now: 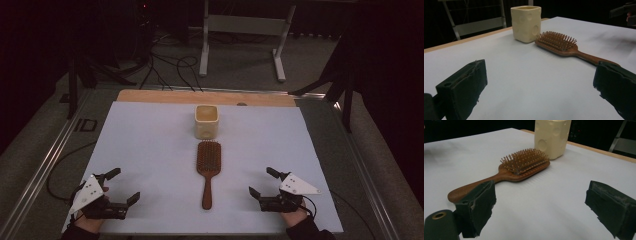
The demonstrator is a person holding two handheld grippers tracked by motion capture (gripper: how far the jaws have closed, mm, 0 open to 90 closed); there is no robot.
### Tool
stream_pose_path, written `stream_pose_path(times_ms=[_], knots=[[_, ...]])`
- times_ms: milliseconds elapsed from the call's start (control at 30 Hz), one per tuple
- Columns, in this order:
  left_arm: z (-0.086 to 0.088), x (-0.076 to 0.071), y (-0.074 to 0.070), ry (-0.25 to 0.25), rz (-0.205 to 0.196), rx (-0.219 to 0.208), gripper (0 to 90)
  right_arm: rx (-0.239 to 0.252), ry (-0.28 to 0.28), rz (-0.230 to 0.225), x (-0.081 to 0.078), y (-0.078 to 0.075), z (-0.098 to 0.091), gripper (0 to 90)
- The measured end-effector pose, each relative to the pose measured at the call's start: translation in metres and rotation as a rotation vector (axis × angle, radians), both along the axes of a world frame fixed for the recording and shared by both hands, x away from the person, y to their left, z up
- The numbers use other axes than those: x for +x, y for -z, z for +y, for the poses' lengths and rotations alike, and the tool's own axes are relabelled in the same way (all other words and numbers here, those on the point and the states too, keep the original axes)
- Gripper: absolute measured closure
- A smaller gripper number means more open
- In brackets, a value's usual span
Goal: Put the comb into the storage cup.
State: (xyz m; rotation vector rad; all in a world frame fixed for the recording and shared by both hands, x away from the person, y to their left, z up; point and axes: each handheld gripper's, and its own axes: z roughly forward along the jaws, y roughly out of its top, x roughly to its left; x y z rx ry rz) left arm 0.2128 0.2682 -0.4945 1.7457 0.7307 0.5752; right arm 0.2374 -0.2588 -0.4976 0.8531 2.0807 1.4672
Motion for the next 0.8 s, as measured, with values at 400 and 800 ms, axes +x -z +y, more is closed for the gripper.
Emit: stream_pose_path(times_ms=[400,800], knots=[[-0.0002,0.0012,0.0000,-0.005,0.003,0.001,0.0,0.024,0.009,-0.005,-0.0013,-0.0017,0.0016,9.1],[-0.0002,0.0009,-0.0034,0.003,0.003,-0.019,0.0,0.016,0.009,-0.007,-0.0030,-0.0040,0.0022,9.1]])
